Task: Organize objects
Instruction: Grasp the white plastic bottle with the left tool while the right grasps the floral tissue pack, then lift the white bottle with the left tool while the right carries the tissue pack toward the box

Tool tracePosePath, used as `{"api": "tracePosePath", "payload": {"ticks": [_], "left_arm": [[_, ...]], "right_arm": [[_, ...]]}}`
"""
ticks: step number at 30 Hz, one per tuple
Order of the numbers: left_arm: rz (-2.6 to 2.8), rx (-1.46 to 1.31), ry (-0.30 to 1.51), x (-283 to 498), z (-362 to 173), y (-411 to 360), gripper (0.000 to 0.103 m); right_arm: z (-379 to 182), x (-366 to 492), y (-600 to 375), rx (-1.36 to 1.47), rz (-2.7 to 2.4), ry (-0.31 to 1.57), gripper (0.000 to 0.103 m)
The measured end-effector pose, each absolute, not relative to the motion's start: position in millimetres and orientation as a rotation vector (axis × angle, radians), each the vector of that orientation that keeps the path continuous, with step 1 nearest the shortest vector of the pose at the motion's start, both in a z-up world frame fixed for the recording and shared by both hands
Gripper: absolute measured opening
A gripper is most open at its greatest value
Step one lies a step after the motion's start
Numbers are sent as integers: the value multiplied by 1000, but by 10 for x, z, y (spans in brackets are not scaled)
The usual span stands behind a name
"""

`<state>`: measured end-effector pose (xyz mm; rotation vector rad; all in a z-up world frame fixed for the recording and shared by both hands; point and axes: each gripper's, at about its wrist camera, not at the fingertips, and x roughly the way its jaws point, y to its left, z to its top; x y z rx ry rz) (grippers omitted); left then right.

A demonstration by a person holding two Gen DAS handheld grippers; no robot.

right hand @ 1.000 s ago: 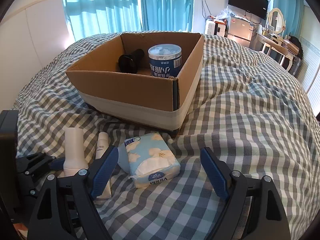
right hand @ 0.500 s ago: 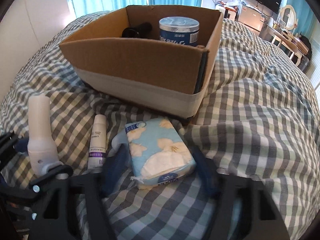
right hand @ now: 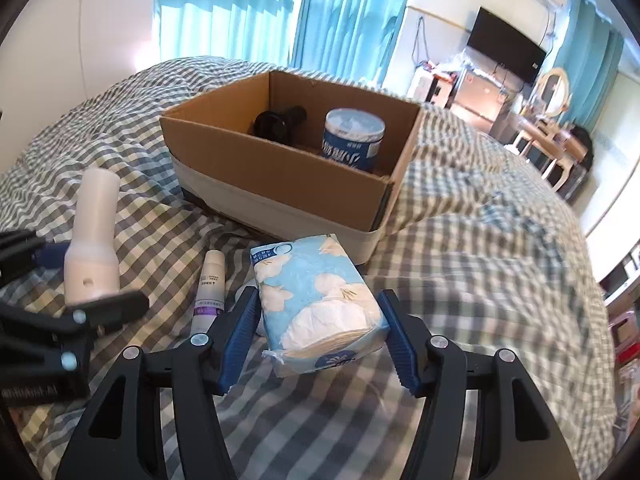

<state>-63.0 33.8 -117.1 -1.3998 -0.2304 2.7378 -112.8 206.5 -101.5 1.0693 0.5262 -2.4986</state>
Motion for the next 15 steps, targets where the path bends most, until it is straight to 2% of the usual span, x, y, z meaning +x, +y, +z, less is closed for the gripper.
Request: {"api": "tracePosePath", "payload": {"ticks": [15], "left_arm": [[2793,-1317,-247,-412,-904,135,68]], "right_arm": [[-724,-756,2184,1076,-2519,331,60]]}}
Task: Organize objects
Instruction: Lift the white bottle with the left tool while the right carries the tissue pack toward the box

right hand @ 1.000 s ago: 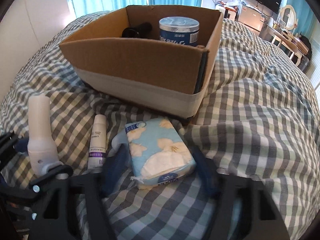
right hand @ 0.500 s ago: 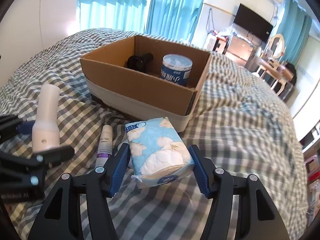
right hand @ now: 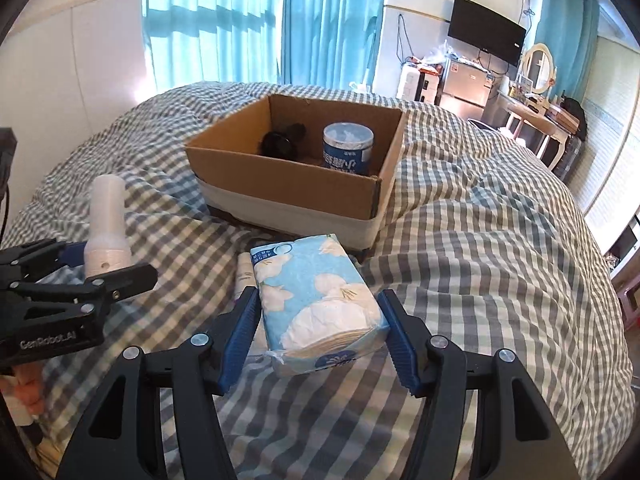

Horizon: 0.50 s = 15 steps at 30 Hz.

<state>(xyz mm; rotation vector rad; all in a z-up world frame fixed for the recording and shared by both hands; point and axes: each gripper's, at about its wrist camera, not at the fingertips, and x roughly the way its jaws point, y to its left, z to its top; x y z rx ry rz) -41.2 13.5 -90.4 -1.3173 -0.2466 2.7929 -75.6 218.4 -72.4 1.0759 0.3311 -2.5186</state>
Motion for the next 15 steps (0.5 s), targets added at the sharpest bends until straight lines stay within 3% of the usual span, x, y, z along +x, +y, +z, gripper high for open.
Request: {"api": "tracePosePath", "payload": {"ticks": [15], "left_arm": [[2821,-1181,-236,-894,-220,58,68]], "right_arm": [[-57,-903,1989,920,-2529,337,60]]}}
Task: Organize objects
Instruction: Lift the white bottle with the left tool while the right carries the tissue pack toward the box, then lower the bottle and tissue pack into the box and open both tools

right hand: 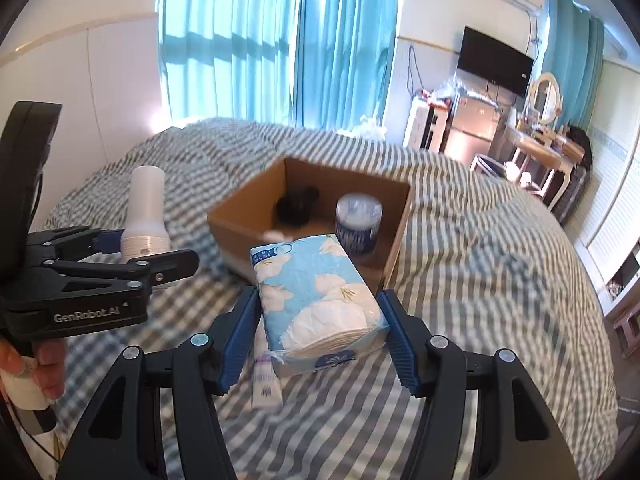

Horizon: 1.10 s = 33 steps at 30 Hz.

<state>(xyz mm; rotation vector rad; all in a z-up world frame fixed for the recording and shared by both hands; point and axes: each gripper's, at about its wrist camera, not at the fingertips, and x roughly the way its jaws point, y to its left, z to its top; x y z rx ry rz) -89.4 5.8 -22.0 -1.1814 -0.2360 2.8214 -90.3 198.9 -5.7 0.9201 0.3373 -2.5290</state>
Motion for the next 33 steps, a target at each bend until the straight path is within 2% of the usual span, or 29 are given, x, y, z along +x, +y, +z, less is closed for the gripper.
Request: {"api": "tracePosePath", "payload": {"ticks": [8,16,33], "left_arm": [[2837,-1113,-154,-1435,147,48,68],[2813,-1150,-88,-2046,71,72,68],[2666,-1236,49,-2770,-663,243,68]], "right_arm": [[341,-1278,1911,837,-2571,326,60],[432,-1865,1808,856,-2580,302,60],[-297,-2640,1742,1041,-2486,300,60]]}}
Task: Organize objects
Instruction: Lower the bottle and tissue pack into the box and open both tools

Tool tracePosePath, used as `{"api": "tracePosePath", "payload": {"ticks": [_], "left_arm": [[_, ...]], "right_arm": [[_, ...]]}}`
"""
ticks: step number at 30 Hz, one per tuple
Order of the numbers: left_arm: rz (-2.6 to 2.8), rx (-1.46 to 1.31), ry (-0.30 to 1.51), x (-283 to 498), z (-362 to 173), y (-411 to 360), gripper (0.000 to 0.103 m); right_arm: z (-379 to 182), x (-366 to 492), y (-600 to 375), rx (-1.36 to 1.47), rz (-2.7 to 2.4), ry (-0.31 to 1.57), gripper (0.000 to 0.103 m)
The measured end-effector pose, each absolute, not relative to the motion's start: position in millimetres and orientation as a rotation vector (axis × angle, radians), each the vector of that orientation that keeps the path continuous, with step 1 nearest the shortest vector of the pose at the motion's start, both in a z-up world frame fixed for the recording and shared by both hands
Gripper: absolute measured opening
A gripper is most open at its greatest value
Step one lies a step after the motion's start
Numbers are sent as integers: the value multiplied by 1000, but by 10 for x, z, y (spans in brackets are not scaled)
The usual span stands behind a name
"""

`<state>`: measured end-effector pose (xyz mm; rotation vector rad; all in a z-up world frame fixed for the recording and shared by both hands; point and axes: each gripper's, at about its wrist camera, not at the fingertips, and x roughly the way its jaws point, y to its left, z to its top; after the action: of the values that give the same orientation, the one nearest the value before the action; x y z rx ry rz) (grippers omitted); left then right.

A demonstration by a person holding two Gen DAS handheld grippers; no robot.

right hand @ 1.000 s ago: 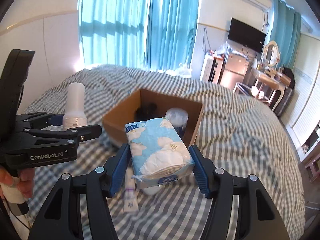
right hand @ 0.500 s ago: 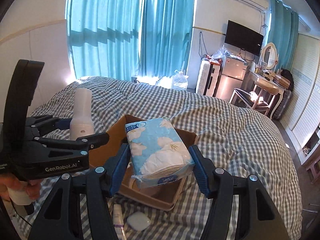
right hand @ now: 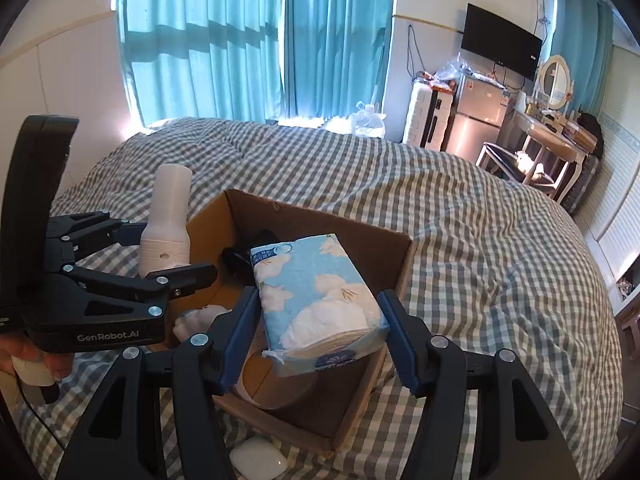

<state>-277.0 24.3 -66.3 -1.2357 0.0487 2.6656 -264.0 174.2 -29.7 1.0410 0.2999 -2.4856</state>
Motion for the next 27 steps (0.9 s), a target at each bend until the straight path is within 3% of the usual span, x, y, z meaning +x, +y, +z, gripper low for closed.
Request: {"api": "tracePosePath", "payload": {"ticks": [18,21,25,27], "left_arm": [[2607,-1271,110,-3002,-1046,236,68],[2595,-1283,90,-2995,-1034,220,71],[2626,-1247,78,-2926,-905,196,88],[2638,-1218,82,-2865,-804,200,89]], "right_arm": [[-682,-2833,1760,1118,-2425,235,62],[-644,-2813,1779,1102,-2433,215,62],[-533,-2774,1844,1078,-2463,175,73],[-451,-2740,1878,1060,-2476,159,73]]}}
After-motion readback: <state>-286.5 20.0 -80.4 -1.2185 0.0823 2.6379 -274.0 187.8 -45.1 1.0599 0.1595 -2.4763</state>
